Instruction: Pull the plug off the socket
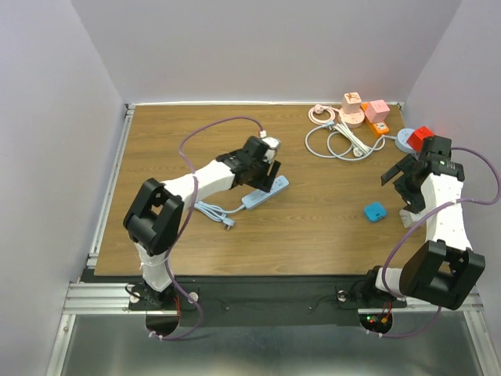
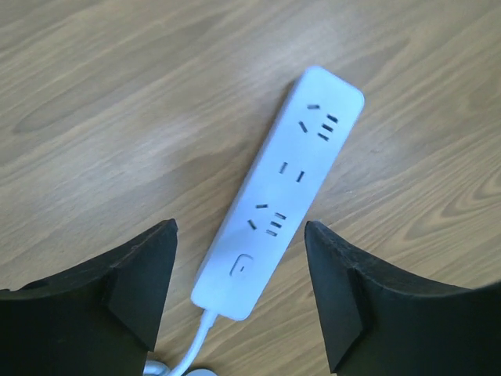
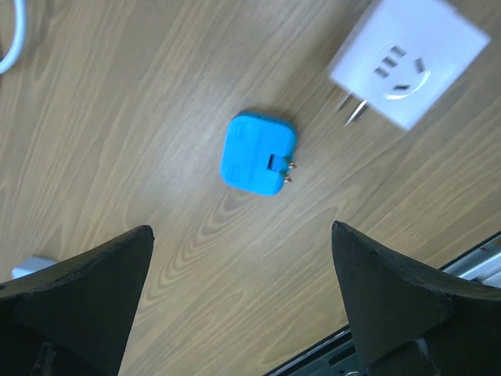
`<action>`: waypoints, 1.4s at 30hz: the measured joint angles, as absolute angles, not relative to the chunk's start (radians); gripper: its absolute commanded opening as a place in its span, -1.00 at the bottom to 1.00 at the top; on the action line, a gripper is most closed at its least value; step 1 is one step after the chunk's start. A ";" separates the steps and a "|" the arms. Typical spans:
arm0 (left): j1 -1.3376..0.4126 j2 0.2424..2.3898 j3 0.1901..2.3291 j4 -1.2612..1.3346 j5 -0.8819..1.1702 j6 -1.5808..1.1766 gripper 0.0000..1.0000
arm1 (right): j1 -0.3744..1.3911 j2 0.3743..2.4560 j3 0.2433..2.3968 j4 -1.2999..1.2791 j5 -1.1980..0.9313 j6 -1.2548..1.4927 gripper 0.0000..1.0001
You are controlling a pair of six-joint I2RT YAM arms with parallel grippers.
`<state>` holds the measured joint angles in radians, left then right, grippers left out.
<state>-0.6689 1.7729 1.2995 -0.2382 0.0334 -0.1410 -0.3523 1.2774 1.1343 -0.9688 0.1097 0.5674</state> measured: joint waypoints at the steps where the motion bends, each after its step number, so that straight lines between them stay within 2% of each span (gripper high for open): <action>1: -0.693 1.791 1.308 -0.244 0.012 -0.121 0.57 | -0.352 1.274 1.134 -0.970 0.093 0.566 1.00; 5: -0.755 1.851 1.329 -0.263 -0.032 -0.028 0.58 | -0.345 1.259 1.134 -0.973 0.051 0.561 1.00; 13: -0.758 1.914 1.354 -0.264 -0.106 0.066 0.61 | -0.332 1.237 1.134 -0.973 -0.009 0.553 1.00; 20: -0.787 1.952 1.398 -0.245 -0.100 0.100 0.61 | -0.326 1.237 1.134 -0.973 -0.027 0.549 1.00; 25: -0.811 1.949 1.349 -0.252 -0.057 0.123 0.61 | -0.326 1.237 1.134 -0.973 -0.027 0.546 1.00; 31: -0.813 1.956 1.344 -0.274 -0.052 0.130 0.57 | -0.326 1.237 1.134 -0.973 -0.027 0.546 1.00; 34: -0.810 1.975 1.355 -0.281 -0.057 0.125 0.47 | -0.326 1.238 1.134 -0.973 -0.027 0.546 1.00; 36: -0.803 1.986 1.370 -0.290 -0.057 0.119 0.13 | -0.326 1.238 1.134 -0.973 -0.027 0.546 1.00; 37: -0.801 1.991 1.376 -0.292 -0.062 0.116 -0.46 | -0.326 1.238 1.134 -0.973 -0.028 0.546 1.00; 38: -0.795 1.996 1.382 -0.295 -0.056 0.110 -0.90 | -0.326 1.239 1.134 -0.973 -0.028 0.546 1.00; 39: -0.787 2.001 1.391 -0.300 -0.054 0.117 -1.00 | -0.326 1.239 1.134 -0.973 -0.030 0.546 1.00; 42: -0.746 2.023 1.427 -0.318 -0.072 0.065 -1.00 | -0.326 1.243 1.134 -0.972 -0.039 0.546 1.00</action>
<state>-0.7456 2.0228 1.4269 -0.3183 -0.0723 0.0647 -0.3256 1.2434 1.1343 -0.9722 -0.0387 0.5457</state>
